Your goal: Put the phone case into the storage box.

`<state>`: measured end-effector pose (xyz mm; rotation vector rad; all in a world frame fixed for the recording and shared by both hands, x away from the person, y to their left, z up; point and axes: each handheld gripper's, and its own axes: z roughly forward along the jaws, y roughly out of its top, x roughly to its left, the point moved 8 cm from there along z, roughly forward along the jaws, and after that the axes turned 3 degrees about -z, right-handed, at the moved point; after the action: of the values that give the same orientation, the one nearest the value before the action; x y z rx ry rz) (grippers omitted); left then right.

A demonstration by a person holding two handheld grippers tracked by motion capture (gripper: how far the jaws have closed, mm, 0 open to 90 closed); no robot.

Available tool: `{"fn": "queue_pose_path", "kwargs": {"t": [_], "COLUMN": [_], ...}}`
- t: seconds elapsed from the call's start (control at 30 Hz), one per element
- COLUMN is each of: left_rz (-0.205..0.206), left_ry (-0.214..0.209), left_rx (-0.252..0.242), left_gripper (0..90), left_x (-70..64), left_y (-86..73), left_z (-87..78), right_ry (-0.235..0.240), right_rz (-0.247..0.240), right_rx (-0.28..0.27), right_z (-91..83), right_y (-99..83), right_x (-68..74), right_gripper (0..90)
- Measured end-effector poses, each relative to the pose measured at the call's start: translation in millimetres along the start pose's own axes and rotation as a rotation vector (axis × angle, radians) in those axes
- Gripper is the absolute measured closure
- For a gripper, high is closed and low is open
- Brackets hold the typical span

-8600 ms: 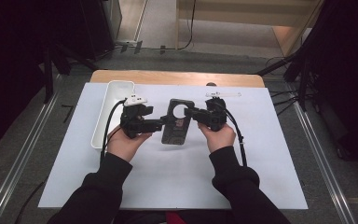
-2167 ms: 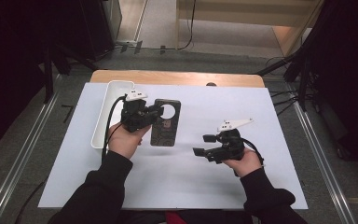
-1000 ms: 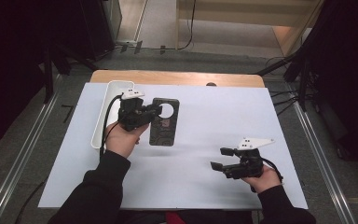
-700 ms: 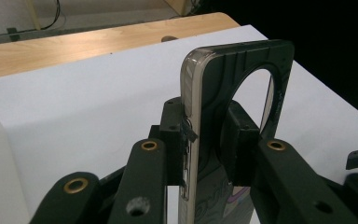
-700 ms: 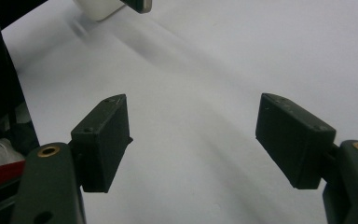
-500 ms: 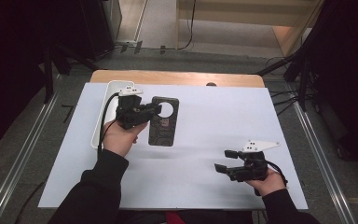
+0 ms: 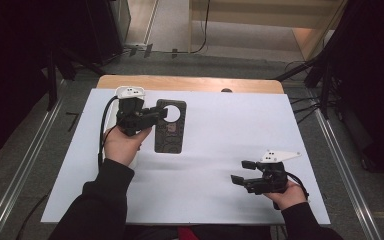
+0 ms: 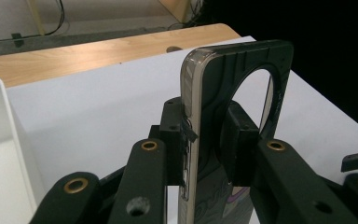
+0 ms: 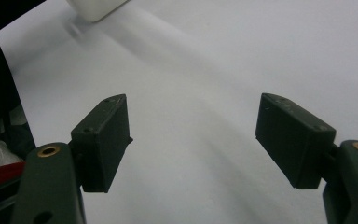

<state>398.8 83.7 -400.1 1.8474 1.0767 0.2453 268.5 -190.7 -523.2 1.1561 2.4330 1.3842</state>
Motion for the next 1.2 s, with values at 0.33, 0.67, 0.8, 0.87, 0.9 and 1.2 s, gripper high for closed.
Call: {"fn": "queue_pose_path", "kwargs": {"t": [0.33, 0.67, 0.8, 0.87, 0.9, 1.2], "left_rz": [-0.006, -0.019, -0.026, -0.028, -0.028, -0.042], "left_ry": [-0.025, -0.021, -0.018, -0.02, -0.018, -0.024], "left_rx": [-0.011, -0.022, -0.016, -0.006, -0.005, -0.017], "left_gripper": [72.9, 72.9, 72.9, 72.9, 72.8, 72.7], "left_x": [4.7, 17.0, 21.6, 23.6, 24.5, 33.6], "left_y": [8.5, 15.8, 17.7, 18.1, 18.4, 24.1], "left_z": [-8.4, -16.1, -18.4, -19.0, -19.1, -24.3], "right_ry": [-0.001, -0.003, 0.001, 0.0, -0.003, -0.003], "right_rz": [0.002, 0.0, 0.001, 0.001, 0.0, 0.004], "right_rx": [0.007, -0.001, 0.0, -0.002, -0.002, 0.0], "right_z": [0.3, -0.2, 0.1, 0.0, -0.3, -0.9], "right_y": [-0.8, 0.8, 0.6, 0.7, 0.7, 0.1], "right_x": [0.0, 0.7, 1.1, 1.0, 0.7, 1.3], "right_gripper": [25.2, 25.2, 25.2, 25.1, 25.2, 25.2]}}
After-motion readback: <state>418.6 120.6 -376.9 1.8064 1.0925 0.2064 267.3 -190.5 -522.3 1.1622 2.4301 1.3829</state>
